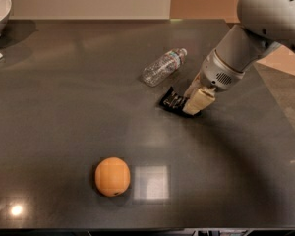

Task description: Move rxbar chocolate near orange

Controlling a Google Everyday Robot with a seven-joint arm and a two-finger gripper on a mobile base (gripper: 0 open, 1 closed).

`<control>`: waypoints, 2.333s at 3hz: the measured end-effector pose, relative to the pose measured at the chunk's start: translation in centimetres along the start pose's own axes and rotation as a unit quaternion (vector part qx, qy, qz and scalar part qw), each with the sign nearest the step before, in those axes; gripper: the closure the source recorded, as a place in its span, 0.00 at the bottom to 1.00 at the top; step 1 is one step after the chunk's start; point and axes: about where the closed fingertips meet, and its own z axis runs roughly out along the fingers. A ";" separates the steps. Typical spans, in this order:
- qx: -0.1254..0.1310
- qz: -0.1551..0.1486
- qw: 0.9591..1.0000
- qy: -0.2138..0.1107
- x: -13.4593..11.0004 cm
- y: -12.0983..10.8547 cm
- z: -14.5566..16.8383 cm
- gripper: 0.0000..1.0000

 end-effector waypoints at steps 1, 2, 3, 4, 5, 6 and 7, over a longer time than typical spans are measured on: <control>-0.005 -0.009 1.000 -0.004 -0.5 0.8 -0.2 1.00; -0.029 -0.041 0.999 0.002 -0.8 3.4 -0.3 1.00; -0.051 -0.072 0.996 0.009 -0.7 5.8 -0.4 1.00; -0.070 -0.095 0.993 0.012 -0.5 7.8 -0.3 1.00; -0.086 -0.118 0.989 0.007 -0.7 9.3 -0.2 1.00; -0.101 -0.141 0.985 0.001 -0.8 10.6 0.0 1.00; -0.115 -0.161 0.980 -0.002 -0.8 11.8 0.3 1.00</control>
Offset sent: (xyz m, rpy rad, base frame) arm -0.0667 0.0182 0.0128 -0.0043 0.0377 0.2088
